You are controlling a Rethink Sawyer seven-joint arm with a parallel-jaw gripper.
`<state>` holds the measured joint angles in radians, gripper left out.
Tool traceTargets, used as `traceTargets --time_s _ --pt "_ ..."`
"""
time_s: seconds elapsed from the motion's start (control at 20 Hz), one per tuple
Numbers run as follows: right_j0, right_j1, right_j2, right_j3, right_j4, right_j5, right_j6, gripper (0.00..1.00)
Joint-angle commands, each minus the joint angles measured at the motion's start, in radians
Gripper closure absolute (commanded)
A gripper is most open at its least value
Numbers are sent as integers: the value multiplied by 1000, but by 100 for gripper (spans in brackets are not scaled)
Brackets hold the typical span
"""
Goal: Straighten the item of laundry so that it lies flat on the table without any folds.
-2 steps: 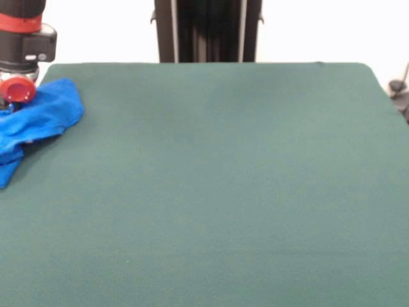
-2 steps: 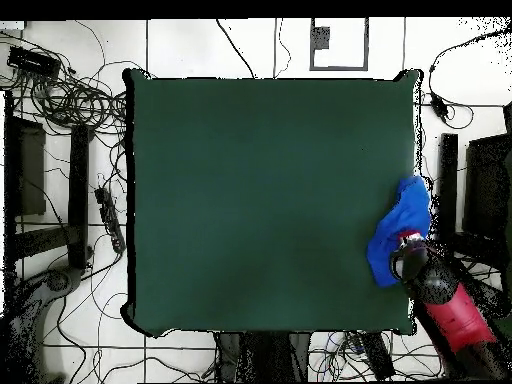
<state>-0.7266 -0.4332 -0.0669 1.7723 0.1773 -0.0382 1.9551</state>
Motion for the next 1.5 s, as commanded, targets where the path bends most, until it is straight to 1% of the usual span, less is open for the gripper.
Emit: traceTargets --time_s 0.05,0.15,0.35,0.55,0.65,0.9,1.1,1.15,1.25,1.35,1.5 --pt "183 -38 101 124 89 297 213 100" --pt "196 -42 87 108 99 316 208 100" --pt "190 -38 108 91 116 314 206 100" --pt "139 26 167 85 110 221 192 100" --pt "128 65 173 77 104 170 198 100" --pt "123 57 194 127 145 177 252 100" --pt "117 97 177 116 130 130 242 100" --pt "122 117 156 98 118 117 228 100" --pt "106 149 149 90 98 96 207 100" --pt "111 176 122 79 94 57 214 100" --pt "104 213 119 65 92 33 216 100"
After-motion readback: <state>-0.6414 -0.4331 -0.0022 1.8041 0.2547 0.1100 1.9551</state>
